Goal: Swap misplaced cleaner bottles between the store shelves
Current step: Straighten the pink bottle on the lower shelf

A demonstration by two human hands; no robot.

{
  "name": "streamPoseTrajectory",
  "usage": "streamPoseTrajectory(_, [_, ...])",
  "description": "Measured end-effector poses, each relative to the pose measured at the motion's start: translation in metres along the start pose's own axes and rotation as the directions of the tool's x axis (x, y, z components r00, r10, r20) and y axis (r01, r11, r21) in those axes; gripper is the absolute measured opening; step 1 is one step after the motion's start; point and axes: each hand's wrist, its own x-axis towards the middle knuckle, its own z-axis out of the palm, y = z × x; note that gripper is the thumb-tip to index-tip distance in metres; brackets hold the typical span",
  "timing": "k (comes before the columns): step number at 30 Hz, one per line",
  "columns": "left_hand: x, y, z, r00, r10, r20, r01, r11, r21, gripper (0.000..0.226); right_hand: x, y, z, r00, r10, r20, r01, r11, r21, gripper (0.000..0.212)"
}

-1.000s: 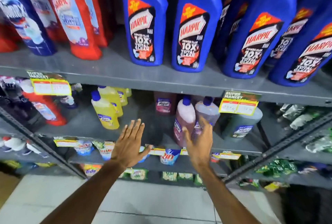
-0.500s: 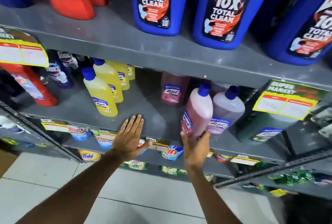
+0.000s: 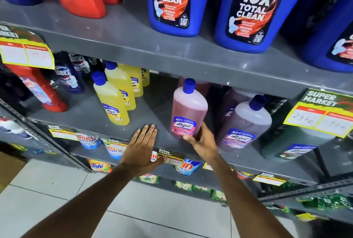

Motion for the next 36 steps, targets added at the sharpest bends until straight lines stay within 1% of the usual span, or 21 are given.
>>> streamPoseTrajectory(7, [-0.001, 0.0, 0.002, 1.0, -0.006, -0.009, 0.006, 1.0, -0.004, 0.113, 0.012, 0.008, -0.003, 0.999, 0.029, 0.039, -0.029, 1.0, 0.012, 0.073])
streamPoseTrajectory(11, [0.0, 0.0, 0.003, 1.0, 0.001, -0.013, -0.002, 1.0, -0.002, 0.113, 0.015, 0.011, -0.002, 0.999, 0.028, 0.043, -0.027, 1.0, -0.013, 0.07])
streamPoseTrajectory(15, [-0.001, -0.001, 0.004, 1.0, 0.007, -0.024, -0.007, 1.0, 0.009, 0.111, 0.018, 0.012, -0.003, 0.999, -0.006, 0.047, 0.008, 0.999, -0.043, 0.069])
streamPoseTrajectory(24, [-0.001, -0.001, 0.003, 1.0, 0.007, 0.007, -0.007, 1.0, 0.007, 0.113, 0.016, 0.016, 0.002, 1.0, -0.005, 0.03, 0.006, 0.999, -0.033, 0.067])
streamPoseTrajectory(27, [-0.001, 0.0, 0.003, 1.0, 0.009, -0.007, -0.009, 1.0, -0.001, 0.112, 0.017, 0.019, 0.002, 1.0, -0.011, 0.021, 0.011, 0.999, -0.035, 0.063])
streamPoseTrajectory(31, [0.0, 0.0, 0.004, 1.0, 0.007, -0.018, -0.007, 1.0, 0.0, 0.114, 0.018, 0.021, 0.004, 1.0, -0.011, 0.016, 0.011, 1.0, -0.02, 0.065])
streamPoseTrajectory(34, [0.001, -0.001, 0.003, 1.0, 0.012, 0.02, -0.012, 1.0, 0.009, 0.116, 0.018, 0.022, 0.002, 1.0, -0.006, 0.025, 0.006, 1.0, -0.019, 0.065])
streamPoseTrajectory(36, [0.003, -0.001, 0.0, 0.999, 0.01, 0.049, -0.011, 1.0, 0.011, 0.117, 0.018, 0.024, -0.001, 1.0, -0.012, 0.026, 0.012, 1.0, 0.005, 0.069])
